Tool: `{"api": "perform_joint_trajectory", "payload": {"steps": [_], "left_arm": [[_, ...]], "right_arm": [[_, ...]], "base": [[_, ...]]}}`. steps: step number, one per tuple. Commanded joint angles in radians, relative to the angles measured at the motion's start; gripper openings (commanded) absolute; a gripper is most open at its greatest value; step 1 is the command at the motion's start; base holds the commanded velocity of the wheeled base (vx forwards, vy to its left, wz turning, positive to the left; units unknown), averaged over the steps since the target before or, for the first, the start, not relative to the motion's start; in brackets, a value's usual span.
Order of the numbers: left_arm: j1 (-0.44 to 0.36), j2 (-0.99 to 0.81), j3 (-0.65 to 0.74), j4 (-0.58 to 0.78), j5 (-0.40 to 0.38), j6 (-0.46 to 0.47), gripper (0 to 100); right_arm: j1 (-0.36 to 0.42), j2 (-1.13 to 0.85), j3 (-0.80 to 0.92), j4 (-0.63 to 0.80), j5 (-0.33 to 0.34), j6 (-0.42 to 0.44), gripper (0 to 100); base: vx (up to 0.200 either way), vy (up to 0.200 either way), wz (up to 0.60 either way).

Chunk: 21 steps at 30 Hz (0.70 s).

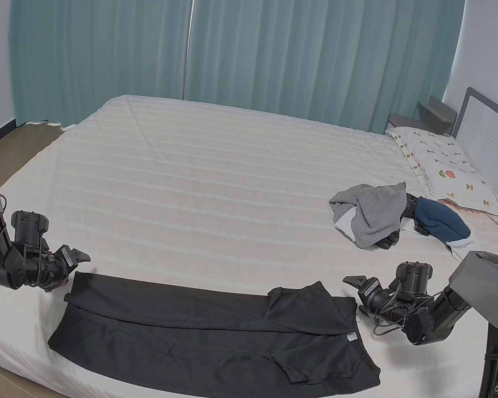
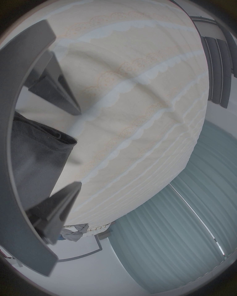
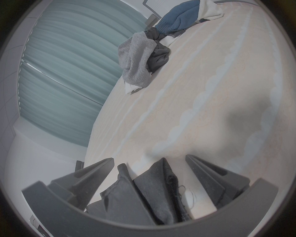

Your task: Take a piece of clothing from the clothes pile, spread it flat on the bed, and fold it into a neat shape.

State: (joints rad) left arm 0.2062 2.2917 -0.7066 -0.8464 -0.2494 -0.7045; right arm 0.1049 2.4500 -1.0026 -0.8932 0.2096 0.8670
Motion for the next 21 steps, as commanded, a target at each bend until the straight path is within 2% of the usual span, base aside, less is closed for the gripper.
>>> {"api": "perform_joint_trajectory", "payload": {"steps": [1, 5, 7, 13, 21], "left_arm": [[0.001, -0.009, 0.018, 0.004, -0.008, -0.001, 100], [0.002, -0.021, 0.036, 0.006, -0.024, -0.001, 100], [0.013, -0.029, 0.041, 0.009, -0.042, -0.001, 100], [0.022, -0.037, 0.041, 0.012, -0.067, -0.003, 100], [0.022, -0.037, 0.044, 0.01, -0.067, -0.003, 100]], "right_arm": [[0.007, -0.131, 0.096, -0.016, 0.03, -0.052, 100], [0.032, -0.177, 0.171, -0.032, 0.074, -0.2, 100], [0.035, -0.19, 0.182, -0.03, 0.076, -0.238, 100], [0.035, -0.223, 0.171, -0.018, 0.083, -0.252, 100], [0.079, -0.135, 0.15, -0.018, 0.166, -0.253, 100]], "base": [[0.0, 0.0, 0.0], [0.0, 0.0, 0.0], [0.0, 0.0, 0.0], [0.0, 0.0, 0.0], [0.0, 0.0, 0.0]]}}
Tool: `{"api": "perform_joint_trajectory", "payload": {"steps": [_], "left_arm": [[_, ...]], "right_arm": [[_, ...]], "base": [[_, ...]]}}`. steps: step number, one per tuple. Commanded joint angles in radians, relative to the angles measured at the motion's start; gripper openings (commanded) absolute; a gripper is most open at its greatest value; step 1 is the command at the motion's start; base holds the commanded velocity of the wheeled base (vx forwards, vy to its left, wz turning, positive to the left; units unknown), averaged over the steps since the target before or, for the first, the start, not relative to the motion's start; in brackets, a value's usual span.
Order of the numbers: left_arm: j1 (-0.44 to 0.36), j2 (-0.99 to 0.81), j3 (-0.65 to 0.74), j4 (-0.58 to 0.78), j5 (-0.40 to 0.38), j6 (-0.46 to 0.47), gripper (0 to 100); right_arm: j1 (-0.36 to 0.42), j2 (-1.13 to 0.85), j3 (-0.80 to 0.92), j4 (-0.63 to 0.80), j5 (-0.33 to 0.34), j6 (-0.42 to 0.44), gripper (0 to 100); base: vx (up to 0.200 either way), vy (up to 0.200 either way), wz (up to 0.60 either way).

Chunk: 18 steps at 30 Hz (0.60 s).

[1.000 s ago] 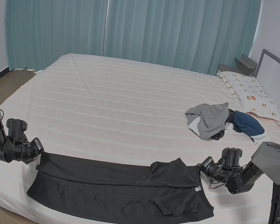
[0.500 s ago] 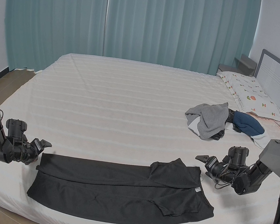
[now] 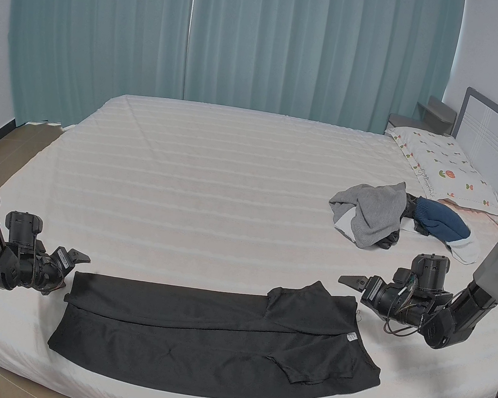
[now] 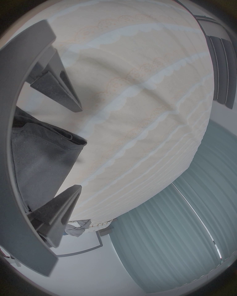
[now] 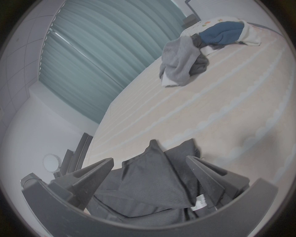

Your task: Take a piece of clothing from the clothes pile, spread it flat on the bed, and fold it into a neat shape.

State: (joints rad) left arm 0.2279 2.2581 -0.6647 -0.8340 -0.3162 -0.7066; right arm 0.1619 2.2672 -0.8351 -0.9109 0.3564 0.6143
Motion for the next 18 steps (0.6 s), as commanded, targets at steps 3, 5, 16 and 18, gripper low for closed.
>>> {"api": "perform_joint_trajectory", "payload": {"steps": [3, 5, 16, 18], "left_arm": [[0.001, -0.003, 0.005, -0.004, 0.0, -0.001, 100], [-0.001, -0.003, 0.008, -0.007, 0.0, 0.001, 100], [0.001, -0.005, 0.011, -0.008, 0.0, 0.001, 100], [-0.001, -0.005, 0.013, -0.008, 0.0, 0.001, 100]], "right_arm": [[0.038, 0.087, -0.039, 0.0, 0.019, -0.002, 100], [0.042, 0.104, -0.05, 0.0, 0.018, -0.004, 100], [0.031, 0.181, -0.094, -0.006, 0.015, -0.045, 100], [0.031, 0.181, -0.094, -0.006, 0.015, -0.047, 0]], "base": [[0.0, 0.0, 0.0], [0.0, 0.0, 0.0], [0.0, 0.0, 0.0], [0.0, 0.0, 0.0]]}}
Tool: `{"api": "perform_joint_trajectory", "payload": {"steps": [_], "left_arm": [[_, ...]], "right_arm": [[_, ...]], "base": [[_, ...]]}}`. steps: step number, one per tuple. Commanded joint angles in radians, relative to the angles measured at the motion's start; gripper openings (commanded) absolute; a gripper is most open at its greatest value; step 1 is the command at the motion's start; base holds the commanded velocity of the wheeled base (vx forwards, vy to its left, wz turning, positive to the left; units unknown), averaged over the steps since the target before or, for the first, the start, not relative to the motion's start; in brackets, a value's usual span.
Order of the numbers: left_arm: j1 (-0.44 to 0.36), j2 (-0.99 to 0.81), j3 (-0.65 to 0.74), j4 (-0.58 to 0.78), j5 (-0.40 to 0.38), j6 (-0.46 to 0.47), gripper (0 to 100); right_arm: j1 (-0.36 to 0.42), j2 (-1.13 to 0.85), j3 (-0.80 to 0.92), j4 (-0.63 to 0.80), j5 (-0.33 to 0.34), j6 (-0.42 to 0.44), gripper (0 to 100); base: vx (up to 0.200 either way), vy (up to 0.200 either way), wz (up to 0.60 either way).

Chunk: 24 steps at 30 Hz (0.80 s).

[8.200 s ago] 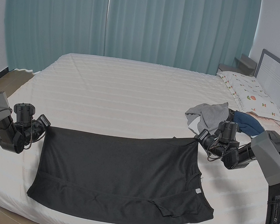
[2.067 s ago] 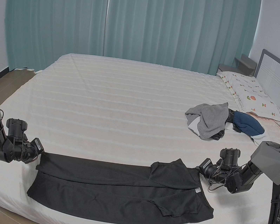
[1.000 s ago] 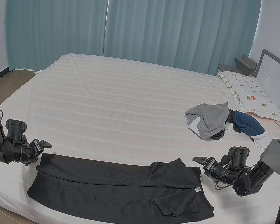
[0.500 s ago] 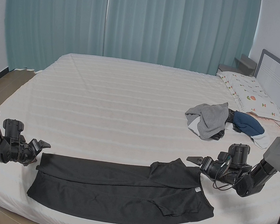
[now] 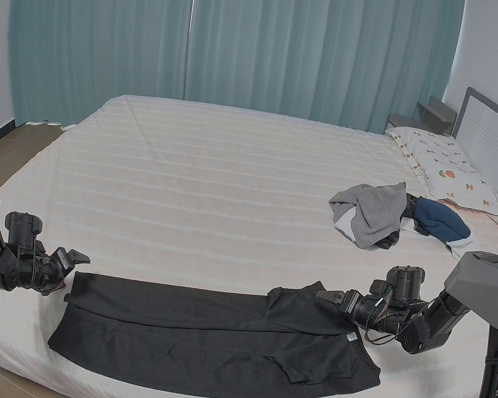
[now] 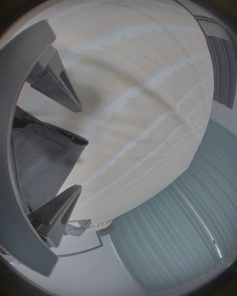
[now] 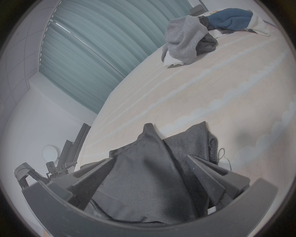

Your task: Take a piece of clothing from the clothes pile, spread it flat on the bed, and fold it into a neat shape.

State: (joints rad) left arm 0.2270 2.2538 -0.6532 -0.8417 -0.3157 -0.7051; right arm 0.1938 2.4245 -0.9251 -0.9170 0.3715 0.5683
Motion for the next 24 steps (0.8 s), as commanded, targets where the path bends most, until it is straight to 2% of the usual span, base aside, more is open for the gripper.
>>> {"api": "perform_joint_trajectory", "payload": {"steps": [1, 12, 16, 24], "left_arm": [[0.0, 0.0, 0.001, 0.0, 0.0, -0.001, 100], [0.002, 0.0, 0.003, 0.001, 0.0, -0.001, 100], [0.003, -0.005, 0.007, 0.001, 0.0, -0.002, 100], [0.006, -0.008, 0.017, 0.0, 0.0, -0.002, 100]], "right_arm": [[-0.001, 0.022, -0.003, -0.002, 0.0, -0.002, 0], [-0.034, 0.01, 0.022, -0.002, -0.002, -0.025, 0], [-0.053, -0.016, 0.072, -0.019, 0.003, -0.061, 0], [-0.062, -0.022, 0.155, -0.1, 0.009, -0.071, 0]], "base": [[0.0, 0.0, 0.0], [0.0, 0.0, 0.0], [0.0, 0.0, 0.0], [0.0, 0.0, 0.0]]}}
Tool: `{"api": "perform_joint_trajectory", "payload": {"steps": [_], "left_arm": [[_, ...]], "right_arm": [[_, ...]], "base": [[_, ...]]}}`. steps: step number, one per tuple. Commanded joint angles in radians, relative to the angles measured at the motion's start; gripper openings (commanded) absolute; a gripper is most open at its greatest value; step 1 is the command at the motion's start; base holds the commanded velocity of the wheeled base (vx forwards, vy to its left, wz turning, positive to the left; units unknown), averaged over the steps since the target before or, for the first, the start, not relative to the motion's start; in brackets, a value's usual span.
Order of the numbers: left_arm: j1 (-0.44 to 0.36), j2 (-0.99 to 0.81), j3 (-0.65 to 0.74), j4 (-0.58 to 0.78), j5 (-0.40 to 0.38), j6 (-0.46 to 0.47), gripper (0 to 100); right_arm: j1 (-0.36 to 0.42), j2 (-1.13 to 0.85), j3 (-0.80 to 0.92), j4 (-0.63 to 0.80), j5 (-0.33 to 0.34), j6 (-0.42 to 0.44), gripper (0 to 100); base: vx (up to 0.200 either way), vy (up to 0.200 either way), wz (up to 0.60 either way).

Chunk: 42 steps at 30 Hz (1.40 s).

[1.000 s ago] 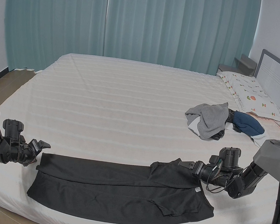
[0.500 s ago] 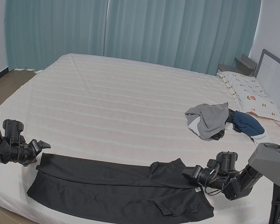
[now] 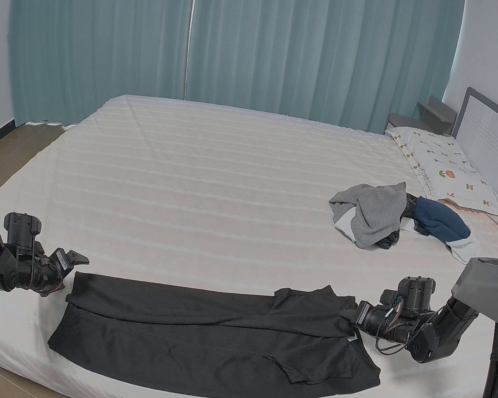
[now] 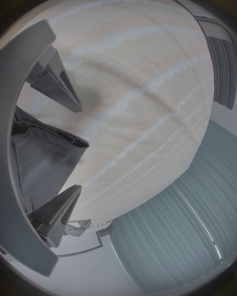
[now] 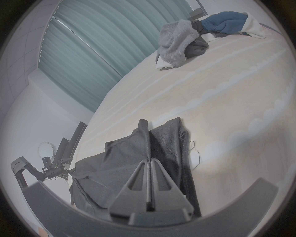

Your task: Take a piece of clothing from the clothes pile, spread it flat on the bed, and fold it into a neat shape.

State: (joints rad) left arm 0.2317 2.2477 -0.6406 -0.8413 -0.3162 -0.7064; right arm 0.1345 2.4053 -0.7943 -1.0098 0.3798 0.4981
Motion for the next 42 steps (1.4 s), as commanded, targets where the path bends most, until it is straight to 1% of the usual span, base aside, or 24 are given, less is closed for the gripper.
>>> {"api": "perform_joint_trajectory", "payload": {"steps": [1, 5, 6, 9, 13, 17, 18, 19, 21, 24, 28, 30, 33, 35, 36, 38, 40, 41, 42], "left_arm": [[0.003, -0.003, 0.007, -0.001, 0.0, -0.001, 100], [0.009, -0.01, 0.012, -0.001, -0.001, -0.001, 100], [0.012, -0.011, 0.013, -0.001, 0.0, -0.001, 100], [0.017, -0.034, 0.038, 0.001, 0.0, -0.001, 100], [0.015, -0.123, 0.099, 0.005, 0.0, 0.001, 100], [-0.02, -0.186, 0.168, 0.007, 0.002, 0.007, 100], [-0.038, -0.201, 0.193, 0.008, 0.003, 0.008, 100], [-0.038, -0.201, 0.194, 0.008, 0.003, 0.01, 100], [-0.061, -0.201, 0.208, 0.01, 0.014, 0.011, 100], [-0.078, -0.192, 0.219, 0.018, 0.017, 0.011, 100], [-0.094, -0.186, 0.219, 0.027, 0.025, 0.011, 100], [-0.098, -0.175, 0.216, 0.028, 0.032, 0.011, 100], [-0.098, -0.168, 0.21, 0.03, 0.032, 0.011, 100], [-0.098, -0.163, 0.207, 0.03, 0.032, 0.011, 100], [-0.098, -0.143, 0.2, 0.024, 0.034, 0.011, 100], [-0.098, -0.132, 0.197, 0.021, 0.04, 0.011, 100], [-0.098, -0.129, 0.196, 0.022, 0.043, 0.013, 100], [-0.098, -0.131, 0.196, 0.022, 0.043, 0.011, 0], [-0.098, -0.131, 0.194, 0.022, 0.045, 0.013, 0]], "right_arm": [[-0.001, -0.005, 0.032, -0.01, 0.001, -0.001, 0], [0.008, -0.017, 0.056, -0.012, -0.002, -0.003, 0], [0.01, -0.02, 0.056, -0.013, -0.005, -0.004, 100], [0.011, -0.031, 0.058, -0.013, -0.009, -0.001, 100], [0.01, -0.063, 0.066, -0.013, -0.022, 0.01, 100], [0.01, -0.104, 0.086, -0.006, -0.045, 0.028, 100], [0.013, -0.133, 0.099, -0.003, -0.068, 0.065, 100], [0.013, -0.137, 0.101, -0.003, -0.07, 0.071, 100], [0.036, -0.195, 0.13, 0.005, -0.096, 0.157, 100], [0.051, -0.241, 0.164, 0.02, -0.121, 0.197, 100], [0.079, -0.287, 0.199, 0.06, -0.171, 0.24, 100], [0.097, -0.313, 0.21, 0.082, -0.21, 0.295, 100], [0.12, -0.331, 0.21, 0.143, -0.246, 0.335, 100], [0.125, -0.336, 0.207, 0.158, -0.254, 0.341, 100], [0.143, -0.348, 0.201, 0.203, -0.271, 0.378, 100], [0.157, -0.362, 0.199, 0.221, -0.274, 0.404, 100], [0.165, -0.365, 0.201, 0.229, -0.274, 0.41, 100], [0.169, -0.364, 0.199, 0.237, -0.274, 0.412, 100], [0.174, -0.362, 0.199, 0.241, -0.275, 0.412, 100]], "base": [[0.0, 0.0, 0.0], [0.0, 0.0, 0.0], [0.0, 0.0, 0.0], [0.0, 0.0, 0.0], [0.0, 0.0, 0.0], [0.0, 0.0, 0.0], [0.0, 0.0, 0.0], [0.0, 0.0, 0.0], [0.0, 0.0, 0.0], [0.0, 0.0, 0.0], [0.0, 0.0, 0.0], [0.0, 0.0, 0.0], [0.0, 0.0, 0.0], [0.0, 0.0, 0.0], [0.0, 0.0, 0.0], [0.0, 0.0, 0.0], [0.0, 0.0, 0.0], [0.0, 0.0, 0.0], [0.0, 0.0, 0.0]]}}
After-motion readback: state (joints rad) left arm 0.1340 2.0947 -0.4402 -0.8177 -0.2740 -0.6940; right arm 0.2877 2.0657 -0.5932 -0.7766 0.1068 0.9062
